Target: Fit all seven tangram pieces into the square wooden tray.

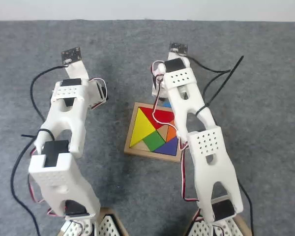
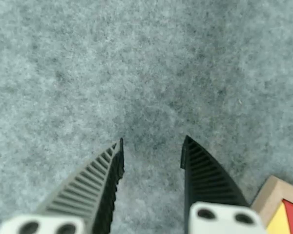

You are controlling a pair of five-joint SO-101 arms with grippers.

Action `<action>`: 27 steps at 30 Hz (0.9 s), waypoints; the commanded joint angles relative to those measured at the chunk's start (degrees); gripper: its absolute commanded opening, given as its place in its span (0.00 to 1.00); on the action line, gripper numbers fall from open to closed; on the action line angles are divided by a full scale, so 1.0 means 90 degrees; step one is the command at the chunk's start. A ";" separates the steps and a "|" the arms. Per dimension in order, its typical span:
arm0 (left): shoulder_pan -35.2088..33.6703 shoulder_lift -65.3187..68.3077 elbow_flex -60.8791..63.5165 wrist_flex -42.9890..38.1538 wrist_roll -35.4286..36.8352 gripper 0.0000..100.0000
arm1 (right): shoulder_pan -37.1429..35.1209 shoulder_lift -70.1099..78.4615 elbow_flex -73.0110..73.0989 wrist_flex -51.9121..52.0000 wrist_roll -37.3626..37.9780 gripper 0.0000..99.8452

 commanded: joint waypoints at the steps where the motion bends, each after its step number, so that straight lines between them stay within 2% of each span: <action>1: 0.0010 -0.0420 -0.0142 0.0020 -0.0049 0.19 | 0.0073 -0.0005 -0.0244 -0.0659 -0.0039 0.19; 7: 0.0029 -0.0420 -0.0142 0.0020 -0.0049 0.19 | 0.0171 -0.0093 -0.0254 -0.1226 -0.0068 0.19; 13: 0.0039 -0.0420 -0.0142 -0.0010 -0.0049 0.19 | -0.0044 -0.0210 -0.0791 -0.1011 -0.0059 0.19; 17: 0.0010 -0.0410 -0.0142 -0.0010 -0.0049 0.19 | -0.0083 -0.0210 -0.1553 -0.0220 -0.0039 0.19; 22: 0.0029 -0.0420 -0.0142 0.0000 -0.0049 0.19 | -0.0288 -0.0171 -0.2129 0.1519 -0.0039 0.20; 27: 0.0029 -0.0420 -0.0142 0.0020 -0.0049 0.19 | -0.0357 -0.0171 -0.1465 0.1753 -0.0029 0.20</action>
